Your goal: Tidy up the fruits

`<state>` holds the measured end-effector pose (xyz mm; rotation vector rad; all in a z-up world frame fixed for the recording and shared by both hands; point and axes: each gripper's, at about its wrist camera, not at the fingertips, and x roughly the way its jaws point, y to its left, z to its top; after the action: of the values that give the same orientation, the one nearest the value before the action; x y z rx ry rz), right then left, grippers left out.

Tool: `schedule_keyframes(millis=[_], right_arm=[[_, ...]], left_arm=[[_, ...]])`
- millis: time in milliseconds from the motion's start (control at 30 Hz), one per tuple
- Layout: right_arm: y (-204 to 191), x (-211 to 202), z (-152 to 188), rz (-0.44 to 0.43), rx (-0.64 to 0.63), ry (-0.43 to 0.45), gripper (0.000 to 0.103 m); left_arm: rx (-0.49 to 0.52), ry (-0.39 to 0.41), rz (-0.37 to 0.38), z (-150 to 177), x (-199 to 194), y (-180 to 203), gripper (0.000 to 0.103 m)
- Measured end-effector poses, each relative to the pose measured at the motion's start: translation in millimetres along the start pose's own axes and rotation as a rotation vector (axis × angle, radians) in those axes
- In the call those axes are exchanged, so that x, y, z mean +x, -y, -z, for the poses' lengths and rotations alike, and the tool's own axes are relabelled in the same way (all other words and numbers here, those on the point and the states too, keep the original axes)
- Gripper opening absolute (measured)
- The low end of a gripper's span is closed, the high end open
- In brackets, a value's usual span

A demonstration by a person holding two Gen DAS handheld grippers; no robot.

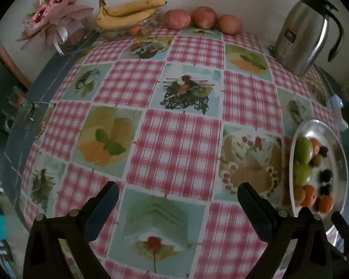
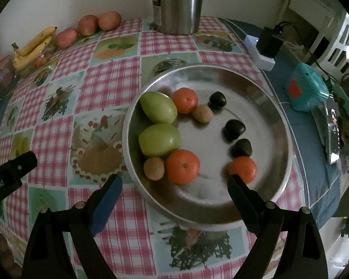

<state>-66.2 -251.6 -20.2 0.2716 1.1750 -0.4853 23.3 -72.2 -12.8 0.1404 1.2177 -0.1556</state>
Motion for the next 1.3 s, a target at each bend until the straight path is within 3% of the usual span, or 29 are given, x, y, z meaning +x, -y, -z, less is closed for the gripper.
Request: schedule_keyframes(millis=[433, 933, 1300], right_arm=[[7.1, -16.2, 31.0, 0.003, 0.034, 0.036, 0.092], [10.7, -28.7, 31.9, 0.003, 0.067, 0.086, 0.092], [8.4, -26.2, 31.9, 0.005, 0.055, 0.068, 0.092]], left_arm=[[0.058, -0.012, -0.002, 33.7, -10.9, -4.9, 0.103], [0.078, 0.002, -0.003, 39.1, -22.0, -2.3, 0.103], [0.045, 0.004, -0.002, 36.4, -24.2, -9.1, 0.103]])
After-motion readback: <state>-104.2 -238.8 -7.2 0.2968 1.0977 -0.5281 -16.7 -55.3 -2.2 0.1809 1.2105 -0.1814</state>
